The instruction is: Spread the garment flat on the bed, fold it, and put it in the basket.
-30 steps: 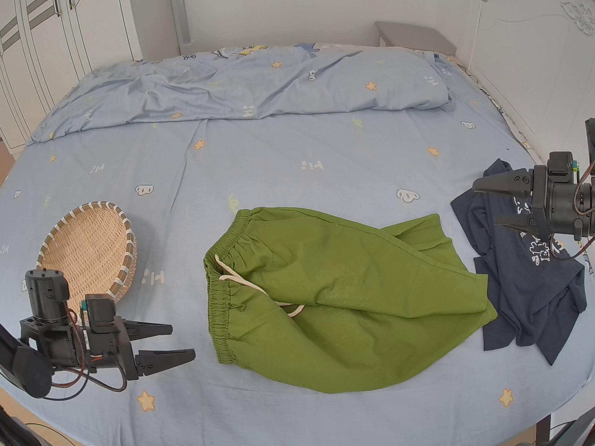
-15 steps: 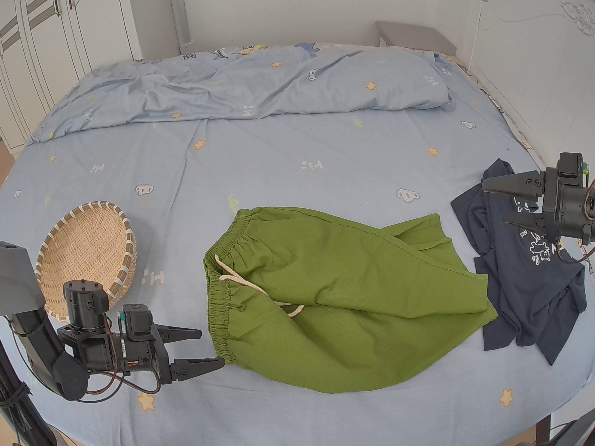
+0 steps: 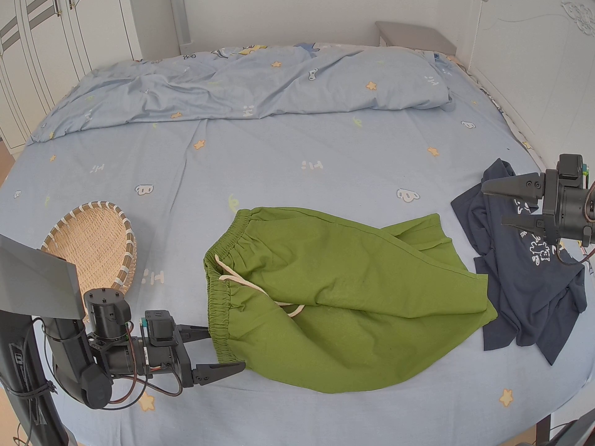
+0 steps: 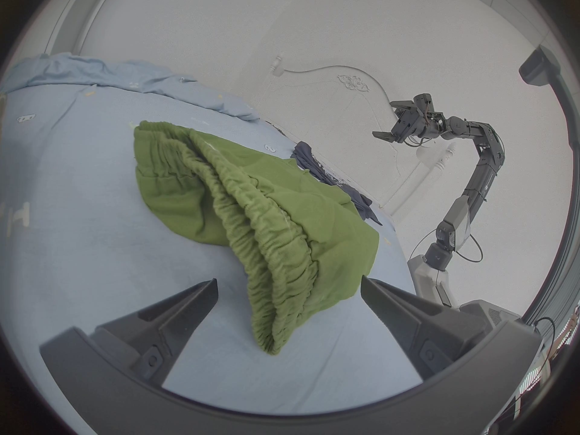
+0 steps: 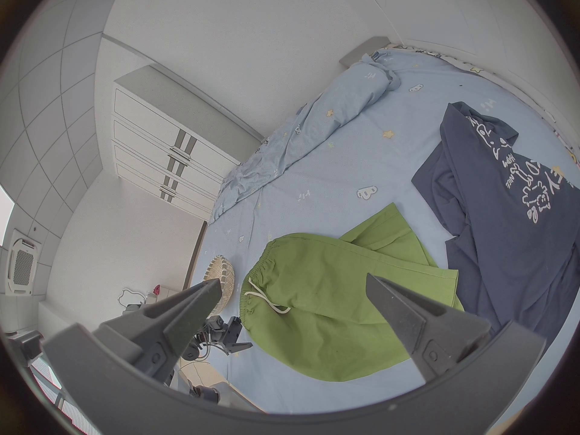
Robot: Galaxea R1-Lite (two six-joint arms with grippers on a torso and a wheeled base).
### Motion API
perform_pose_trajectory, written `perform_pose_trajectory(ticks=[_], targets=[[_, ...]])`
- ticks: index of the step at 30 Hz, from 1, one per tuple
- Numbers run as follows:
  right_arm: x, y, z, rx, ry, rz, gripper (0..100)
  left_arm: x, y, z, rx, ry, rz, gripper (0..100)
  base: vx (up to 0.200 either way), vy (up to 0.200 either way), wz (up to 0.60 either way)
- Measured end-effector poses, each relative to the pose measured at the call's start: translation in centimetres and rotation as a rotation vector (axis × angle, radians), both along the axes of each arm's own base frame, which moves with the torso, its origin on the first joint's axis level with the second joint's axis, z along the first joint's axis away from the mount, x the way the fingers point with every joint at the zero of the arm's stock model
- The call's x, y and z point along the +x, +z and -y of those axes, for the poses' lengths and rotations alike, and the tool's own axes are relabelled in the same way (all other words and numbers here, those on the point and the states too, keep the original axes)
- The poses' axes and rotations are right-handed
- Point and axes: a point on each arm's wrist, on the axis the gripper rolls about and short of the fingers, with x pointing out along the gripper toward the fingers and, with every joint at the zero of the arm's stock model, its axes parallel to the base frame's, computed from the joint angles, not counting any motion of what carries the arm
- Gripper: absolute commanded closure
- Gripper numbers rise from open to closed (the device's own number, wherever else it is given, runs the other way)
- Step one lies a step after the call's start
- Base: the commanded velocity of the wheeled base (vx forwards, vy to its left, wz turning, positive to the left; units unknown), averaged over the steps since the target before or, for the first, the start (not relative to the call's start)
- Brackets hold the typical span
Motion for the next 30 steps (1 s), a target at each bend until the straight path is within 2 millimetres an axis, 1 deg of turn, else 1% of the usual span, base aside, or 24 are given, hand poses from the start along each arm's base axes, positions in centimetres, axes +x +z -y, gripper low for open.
perform_pose_trajectory(ticks=[3, 4, 10, 20, 25, 30], targets=[[0.0, 0.0, 0.0, 0.000, 0.000, 0.000, 0, -0.1, -0.8, 0.3, 0.002, -0.011, -0.036, 0, 0.000, 0.000, 0.00], [0.0, 0.0, 0.0, 0.000, 0.000, 0.000, 0, -0.1, -0.9, 0.4, 0.002, -0.012, -0.043, 100, 0.000, 0.000, 0.00], [0.0, 0.0, 0.0, -0.001, 0.000, -0.001, 0, -0.1, -1.4, 0.5, -0.004, -0.008, -0.080, 100, 0.000, 0.000, 0.00], [0.0, 0.0, 0.0, -0.001, 0.000, -0.001, 0, -0.1, -1.2, 0.2, -0.024, 0.013, -0.112, 100, 0.000, 0.000, 0.00], [0.0, -0.1, 0.0, 0.000, 0.000, -0.005, 0, -0.9, -0.4, -0.1, -0.109, 0.065, -0.265, 100, 0.000, 0.000, 0.00], [0.0, -0.7, 0.1, -0.004, -0.005, -0.031, 0, -2.8, 0.6, -1.3, -0.203, 0.110, -0.433, 100, 0.000, 0.000, 0.00]])
